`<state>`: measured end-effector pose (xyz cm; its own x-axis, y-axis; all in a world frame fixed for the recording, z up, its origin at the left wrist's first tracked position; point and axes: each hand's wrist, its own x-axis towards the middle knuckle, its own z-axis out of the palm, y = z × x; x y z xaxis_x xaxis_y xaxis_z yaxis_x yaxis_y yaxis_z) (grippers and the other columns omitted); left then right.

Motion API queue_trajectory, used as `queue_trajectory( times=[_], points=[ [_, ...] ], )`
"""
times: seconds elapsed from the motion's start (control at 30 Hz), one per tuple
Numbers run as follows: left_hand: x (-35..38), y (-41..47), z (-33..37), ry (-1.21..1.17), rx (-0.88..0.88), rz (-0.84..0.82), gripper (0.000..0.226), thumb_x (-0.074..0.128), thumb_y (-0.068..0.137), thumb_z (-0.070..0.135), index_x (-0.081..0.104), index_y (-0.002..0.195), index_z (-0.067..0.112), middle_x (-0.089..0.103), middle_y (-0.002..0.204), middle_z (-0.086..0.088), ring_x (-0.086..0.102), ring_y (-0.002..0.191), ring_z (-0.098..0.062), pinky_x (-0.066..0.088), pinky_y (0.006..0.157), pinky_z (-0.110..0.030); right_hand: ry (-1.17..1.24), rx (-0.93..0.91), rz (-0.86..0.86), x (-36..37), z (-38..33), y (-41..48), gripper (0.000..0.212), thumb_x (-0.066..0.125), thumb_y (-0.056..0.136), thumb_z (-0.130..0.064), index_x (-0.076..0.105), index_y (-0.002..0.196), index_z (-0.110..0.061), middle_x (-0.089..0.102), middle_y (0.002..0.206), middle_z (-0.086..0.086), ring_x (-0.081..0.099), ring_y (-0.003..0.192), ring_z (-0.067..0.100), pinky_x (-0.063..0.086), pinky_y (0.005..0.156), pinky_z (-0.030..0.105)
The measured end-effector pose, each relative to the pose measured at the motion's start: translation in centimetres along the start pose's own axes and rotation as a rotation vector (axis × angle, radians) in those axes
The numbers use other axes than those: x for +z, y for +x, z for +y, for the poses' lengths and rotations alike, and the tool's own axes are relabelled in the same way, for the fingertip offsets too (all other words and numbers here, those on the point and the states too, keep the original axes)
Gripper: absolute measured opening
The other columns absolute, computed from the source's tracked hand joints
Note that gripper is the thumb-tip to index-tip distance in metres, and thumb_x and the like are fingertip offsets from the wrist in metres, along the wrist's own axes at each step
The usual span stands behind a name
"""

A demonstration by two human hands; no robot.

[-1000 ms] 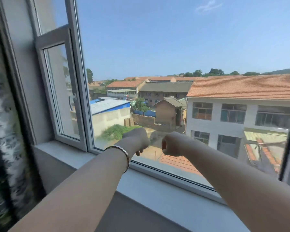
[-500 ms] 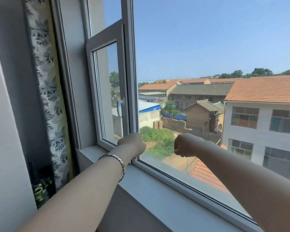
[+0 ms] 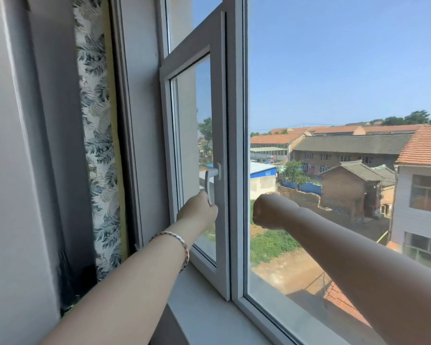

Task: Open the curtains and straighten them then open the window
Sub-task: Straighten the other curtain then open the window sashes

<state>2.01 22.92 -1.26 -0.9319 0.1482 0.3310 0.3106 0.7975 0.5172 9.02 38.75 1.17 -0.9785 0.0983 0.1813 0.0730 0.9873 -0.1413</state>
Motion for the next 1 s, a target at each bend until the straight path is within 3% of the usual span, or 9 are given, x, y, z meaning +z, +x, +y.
queue_trajectory(
  times=[0.13,0.23,0.3,0.33,0.47,0.63,0.83,0.93,1.0],
  points=[
    [1.1,5.9,-1.4,-0.152,-0.035,0.013,0.015,0.038,0.092,0.028,0.04,0.106,0.022,0.043,0.1,0.002,0.048,0.084,-0.024,0.041,0.075,-0.032,-0.001,-0.002,0.018,1.0,-0.7,5.5,0.027,0.048,0.09,-0.015,0.066,0.109,-0.007,0.069,0.111,0.011,0.066,0.1,0.029,0.058,0.085,0.038],
    [2.4,10.4,-2.7,-0.186,-0.018,-0.03,0.042,0.034,0.094,0.036,0.043,0.127,0.012,0.048,0.1,-0.001,0.041,0.076,-0.019,0.035,0.063,-0.026,0.001,0.012,0.043,1.7,-1.0,9.2,0.028,0.046,0.089,-0.013,0.067,0.108,-0.005,0.069,0.112,0.012,0.067,0.101,0.029,0.057,0.083,0.038],
    [3.4,13.9,-3.7,-0.213,-0.029,-0.061,0.06,0.028,0.094,0.047,0.041,0.132,0.002,0.062,0.102,-0.01,0.057,0.073,-0.019,0.034,0.054,-0.023,-0.01,0.043,0.07,2.5,-1.2,11.4,0.028,0.045,0.089,-0.012,0.067,0.107,-0.006,0.07,0.108,0.012,0.068,0.097,0.029,0.057,0.078,0.035],
    [3.9,15.5,-3.9,-0.245,-0.033,-0.07,0.068,0.025,0.093,0.053,0.048,0.125,-0.002,0.065,0.102,-0.014,0.061,0.082,-0.021,0.037,0.056,-0.023,-0.022,0.062,0.082,2.8,-1.2,12.4,0.028,0.045,0.089,-0.012,0.067,0.105,-0.006,0.07,0.105,0.011,0.068,0.094,0.029,0.056,0.073,0.032],
    [5.2,20.9,-3.7,-0.432,0.066,-0.119,0.055,0.027,0.085,0.062,0.052,0.068,0.016,0.061,0.061,-0.009,0.053,0.052,-0.017,0.038,0.052,-0.027,-0.087,0.166,0.071,4.7,-1.3,15.7,0.027,0.042,0.088,-0.009,0.067,0.096,-0.003,0.062,0.083,0.009,0.059,0.072,0.027,0.047,0.056,0.024],
    [6.7,24.1,-2.7,-0.855,-0.081,-0.198,0.056,0.04,0.087,0.054,0.041,0.049,0.013,0.04,0.03,0.001,0.036,0.029,-0.016,0.033,0.039,-0.019,-0.114,0.256,0.067,5.4,-1.7,18.4,0.029,0.043,0.09,-0.012,0.068,0.104,-0.008,0.07,0.108,0.009,0.068,0.095,0.028,0.059,0.081,0.037],
    [6.9,25.5,-4.6,-0.636,0.391,-0.196,0.054,0.034,0.088,0.05,0.032,0.045,0.019,0.032,0.048,-0.002,0.029,0.044,-0.018,0.023,0.048,-0.024,-0.164,0.324,0.057,5.6,-2.6,19.7,0.028,0.044,0.091,-0.009,0.066,0.108,-0.004,0.066,0.116,0.012,0.062,0.106,0.029,0.055,0.091,0.042],
    [5.5,26.7,-5.7,-0.22,0.68,-0.057,0.056,0.03,0.094,0.047,0.06,0.071,0.005,0.063,0.07,-0.011,0.053,0.056,-0.025,0.036,0.048,-0.025,-0.153,0.337,0.06,5.9,-3.0,19.2,0.027,0.045,0.09,-0.01,0.067,0.105,-0.005,0.067,0.112,0.011,0.065,0.1,0.03,0.057,0.087,0.041],
    [4.4,27.2,-5.5,-0.094,0.779,-0.036,0.05,0.031,0.095,0.043,0.059,0.078,0.006,0.065,0.086,-0.015,0.063,0.077,-0.033,0.044,0.06,-0.03,-0.15,0.342,0.049,6.0,-3.1,18.5,0.027,0.045,0.089,-0.01,0.068,0.103,-0.005,0.069,0.108,0.011,0.066,0.097,0.029,0.058,0.085,0.04]
  ],
)
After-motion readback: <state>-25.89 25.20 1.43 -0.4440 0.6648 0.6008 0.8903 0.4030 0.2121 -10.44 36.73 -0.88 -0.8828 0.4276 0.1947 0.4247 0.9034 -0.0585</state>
